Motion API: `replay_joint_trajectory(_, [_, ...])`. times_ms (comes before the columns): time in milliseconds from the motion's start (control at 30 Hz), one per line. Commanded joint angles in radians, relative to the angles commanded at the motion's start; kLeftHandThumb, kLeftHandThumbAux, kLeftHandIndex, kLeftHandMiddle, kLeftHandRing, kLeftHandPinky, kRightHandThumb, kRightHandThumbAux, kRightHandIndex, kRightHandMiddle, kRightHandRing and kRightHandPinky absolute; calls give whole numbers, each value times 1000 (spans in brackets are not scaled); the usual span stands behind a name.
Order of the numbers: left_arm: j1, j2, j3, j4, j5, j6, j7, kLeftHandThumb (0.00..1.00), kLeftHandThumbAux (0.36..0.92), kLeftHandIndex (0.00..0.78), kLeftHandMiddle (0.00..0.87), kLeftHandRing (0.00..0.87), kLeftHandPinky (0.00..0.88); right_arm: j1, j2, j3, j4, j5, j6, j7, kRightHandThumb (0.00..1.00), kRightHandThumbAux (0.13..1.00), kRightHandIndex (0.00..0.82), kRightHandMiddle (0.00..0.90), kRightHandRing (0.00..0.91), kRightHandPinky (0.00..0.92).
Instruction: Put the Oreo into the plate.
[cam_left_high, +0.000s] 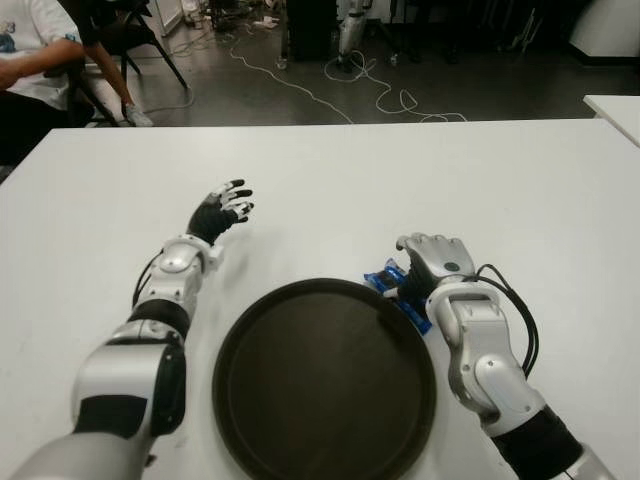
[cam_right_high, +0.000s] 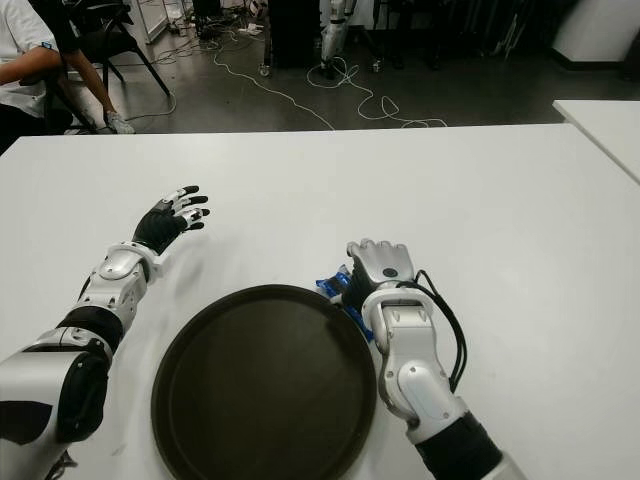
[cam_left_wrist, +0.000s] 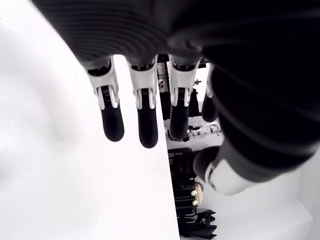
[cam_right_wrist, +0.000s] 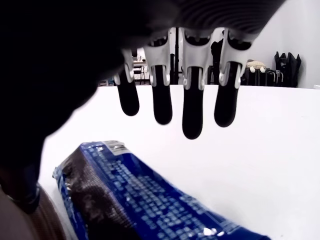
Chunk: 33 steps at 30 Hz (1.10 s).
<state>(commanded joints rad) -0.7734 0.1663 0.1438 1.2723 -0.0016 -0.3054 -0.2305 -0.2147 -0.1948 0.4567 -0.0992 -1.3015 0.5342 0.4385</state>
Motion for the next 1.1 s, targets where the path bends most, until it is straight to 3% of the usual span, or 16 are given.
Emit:
replay_joint_trajectory(533, [1, -1, -3, -1, 4, -4, 5, 32, 738, 132, 188, 189, 206, -11, -6, -13, 58, 59, -26, -58, 0, 575, 259, 269, 311, 349])
replay_joint_trajectory(1100, [-1, -4, -1, -3, 1, 1, 9, 49, 739, 134, 190, 198, 220, -35, -13, 18, 156, 94, -48, -97, 0, 568, 251, 278, 328, 374])
